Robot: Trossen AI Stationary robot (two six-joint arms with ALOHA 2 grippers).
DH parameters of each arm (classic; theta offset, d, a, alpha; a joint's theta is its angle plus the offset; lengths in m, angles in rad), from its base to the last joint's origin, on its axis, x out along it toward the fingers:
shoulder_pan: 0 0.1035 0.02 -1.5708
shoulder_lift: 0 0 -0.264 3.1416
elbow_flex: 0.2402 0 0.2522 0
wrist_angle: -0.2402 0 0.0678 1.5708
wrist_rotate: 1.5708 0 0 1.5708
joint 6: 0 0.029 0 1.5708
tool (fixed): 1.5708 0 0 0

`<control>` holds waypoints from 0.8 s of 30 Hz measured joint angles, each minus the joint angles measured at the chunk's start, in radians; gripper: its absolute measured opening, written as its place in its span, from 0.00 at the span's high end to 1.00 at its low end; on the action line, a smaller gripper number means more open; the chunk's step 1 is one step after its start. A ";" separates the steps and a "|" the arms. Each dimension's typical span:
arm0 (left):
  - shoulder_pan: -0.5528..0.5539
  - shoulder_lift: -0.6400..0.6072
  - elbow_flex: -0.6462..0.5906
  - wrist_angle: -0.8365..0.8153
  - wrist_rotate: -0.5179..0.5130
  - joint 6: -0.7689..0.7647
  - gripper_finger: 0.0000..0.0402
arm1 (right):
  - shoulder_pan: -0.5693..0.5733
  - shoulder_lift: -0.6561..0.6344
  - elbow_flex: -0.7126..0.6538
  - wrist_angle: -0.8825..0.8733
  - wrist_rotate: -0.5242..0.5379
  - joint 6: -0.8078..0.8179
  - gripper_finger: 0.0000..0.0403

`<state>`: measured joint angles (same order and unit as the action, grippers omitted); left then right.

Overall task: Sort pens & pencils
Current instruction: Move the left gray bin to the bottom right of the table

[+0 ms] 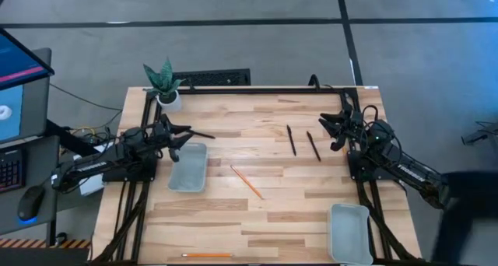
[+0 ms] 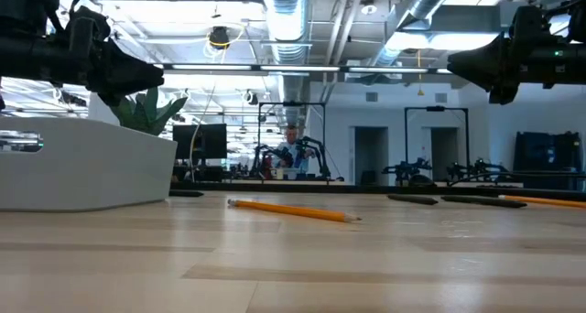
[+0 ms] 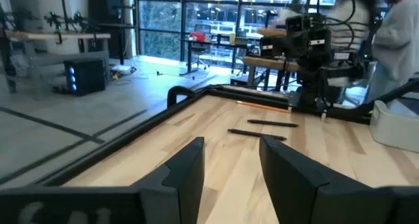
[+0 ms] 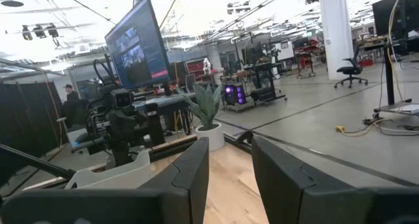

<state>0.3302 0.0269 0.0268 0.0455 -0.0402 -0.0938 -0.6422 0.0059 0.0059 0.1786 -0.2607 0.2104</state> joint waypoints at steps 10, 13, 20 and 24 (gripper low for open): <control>0.000 0.037 0.193 -0.043 0.019 0.003 0.65 | 0.000 0.000 0.000 0.000 0.000 -0.008 0.66; 0.000 0.095 0.264 -0.086 0.051 0.037 0.65 | -0.001 0.000 0.000 0.000 0.001 -0.009 0.66; 0.000 0.328 0.488 -0.322 0.086 0.129 0.65 | -0.001 0.000 0.000 0.000 0.001 -0.009 0.66; 0.000 0.479 0.630 -0.479 0.079 0.218 0.65 | -0.001 0.000 0.000 0.000 0.001 -0.008 0.66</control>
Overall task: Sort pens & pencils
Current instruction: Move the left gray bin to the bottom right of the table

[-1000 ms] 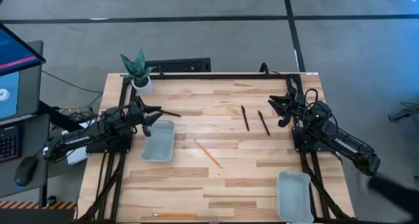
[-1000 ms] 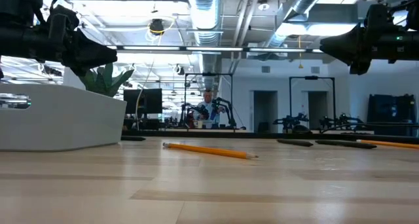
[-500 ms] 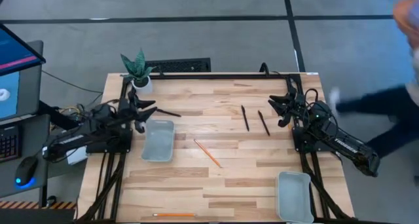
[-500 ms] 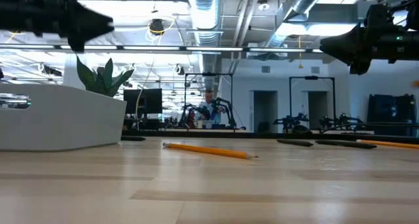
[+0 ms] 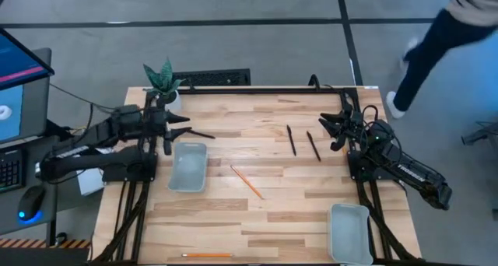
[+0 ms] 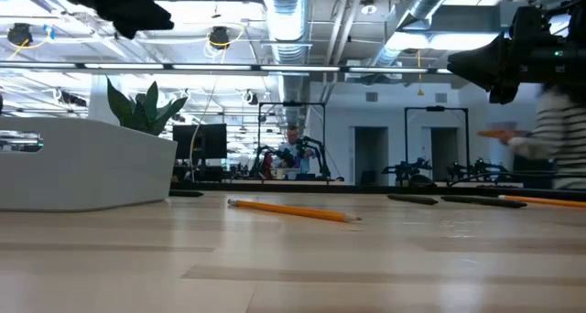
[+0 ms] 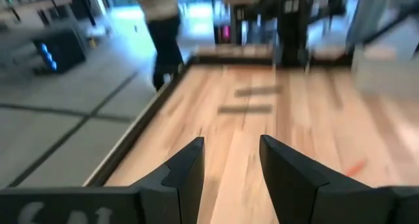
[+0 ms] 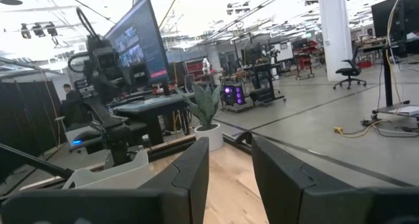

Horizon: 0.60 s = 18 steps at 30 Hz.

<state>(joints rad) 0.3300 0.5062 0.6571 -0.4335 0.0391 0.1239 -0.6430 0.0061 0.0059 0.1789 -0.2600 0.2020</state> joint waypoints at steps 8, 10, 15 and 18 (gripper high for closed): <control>0.000 0.252 0.219 -0.257 -0.028 0.153 0.65 | 0.000 0.000 0.000 0.000 0.000 0.000 0.66; 0.000 0.298 0.250 -0.297 -0.039 0.162 0.65 | 0.000 0.000 0.000 0.000 0.000 0.000 0.66; 0.000 0.388 0.277 -0.368 -0.093 0.199 0.65 | 0.000 0.000 0.000 0.000 0.000 0.000 0.66; 0.000 0.431 0.277 -0.418 -0.104 0.216 0.65 | 0.000 0.000 0.000 -0.001 0.000 0.000 0.66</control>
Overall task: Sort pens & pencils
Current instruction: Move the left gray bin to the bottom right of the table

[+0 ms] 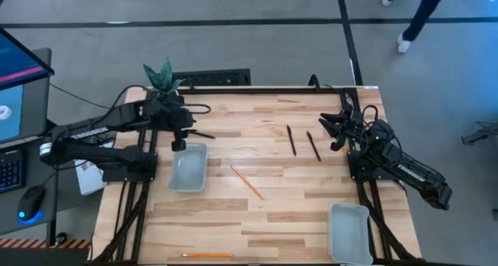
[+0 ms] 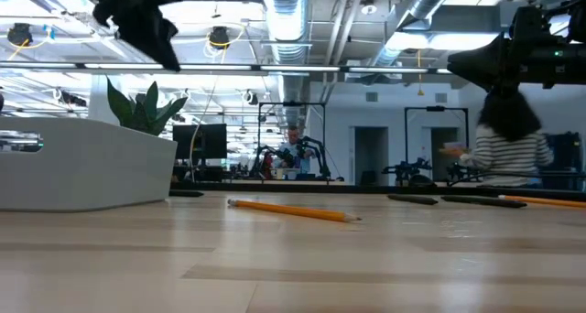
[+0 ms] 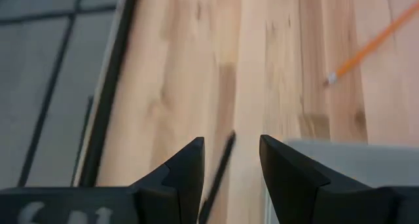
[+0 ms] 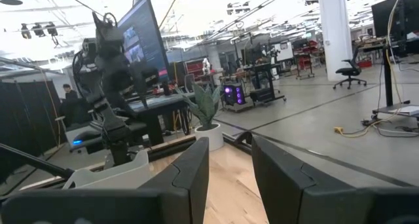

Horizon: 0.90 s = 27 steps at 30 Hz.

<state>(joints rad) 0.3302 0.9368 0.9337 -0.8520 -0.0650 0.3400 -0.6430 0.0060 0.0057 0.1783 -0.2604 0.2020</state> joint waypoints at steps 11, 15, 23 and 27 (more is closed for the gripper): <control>0.000 0.160 0.000 -0.060 -0.001 0.015 0.46 | 0.000 0.000 0.000 -0.073 0.000 0.000 0.66; 0.000 0.215 0.000 -0.061 -0.002 -0.003 0.41 | 0.000 0.000 0.000 -0.111 0.000 0.000 0.66; 0.000 0.243 0.000 -0.098 0.002 -0.076 0.40 | 0.000 0.000 0.000 -0.127 0.000 0.000 0.66; 0.000 0.244 0.000 -0.100 0.004 -0.075 0.40 | 0.000 0.000 0.000 -0.127 0.000 0.000 0.66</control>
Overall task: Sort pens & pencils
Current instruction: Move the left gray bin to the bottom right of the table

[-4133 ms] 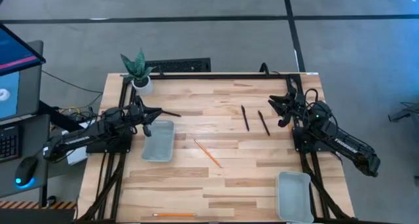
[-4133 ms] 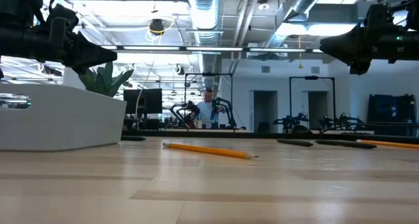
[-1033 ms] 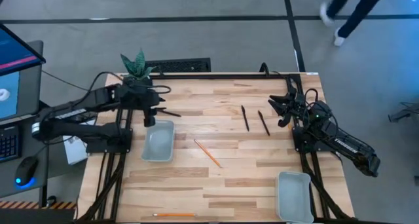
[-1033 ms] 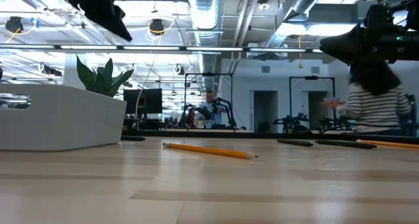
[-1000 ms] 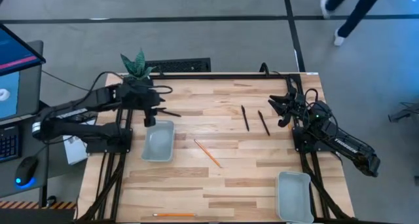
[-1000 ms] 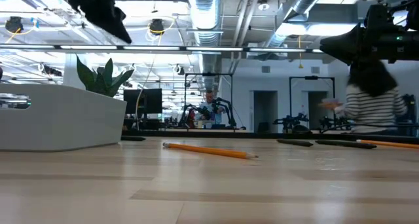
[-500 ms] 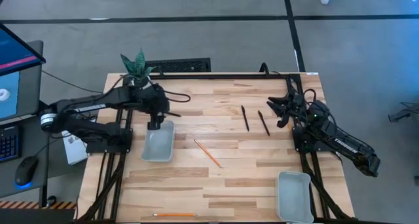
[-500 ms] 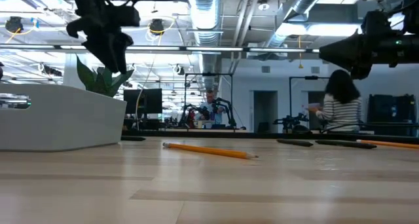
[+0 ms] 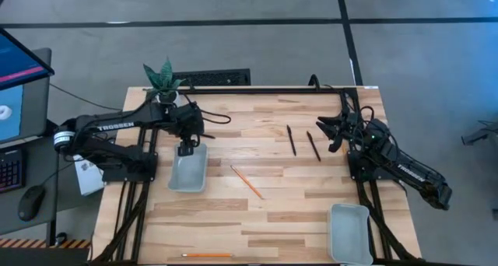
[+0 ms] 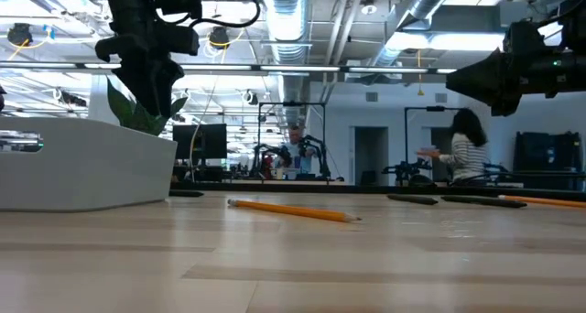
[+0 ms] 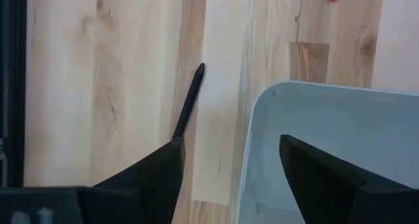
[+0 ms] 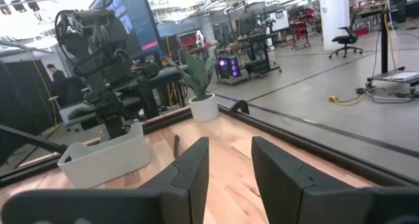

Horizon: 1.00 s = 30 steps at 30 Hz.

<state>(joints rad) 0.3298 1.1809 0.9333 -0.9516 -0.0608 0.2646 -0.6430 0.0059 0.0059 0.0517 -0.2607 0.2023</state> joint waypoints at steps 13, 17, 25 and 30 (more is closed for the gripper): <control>-0.001 0.000 -0.072 0.008 0.061 0.012 0.40 | 0.000 0.000 0.000 0.000 0.000 0.000 0.66; -0.001 0.000 -0.107 0.031 0.054 0.012 0.40 | 0.000 0.000 0.000 0.000 0.000 0.000 0.66; 0.000 -0.001 -0.162 0.062 0.052 0.012 0.40 | 0.000 0.000 0.000 0.000 0.000 0.000 0.66; 0.000 -0.001 -0.220 0.088 0.049 0.013 0.40 | 0.000 0.000 0.000 0.000 0.000 0.000 0.66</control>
<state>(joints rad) 0.3294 1.1801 0.7129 -0.8639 -0.0119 0.2771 -0.6430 0.0060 0.0059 0.0517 -0.2607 0.2024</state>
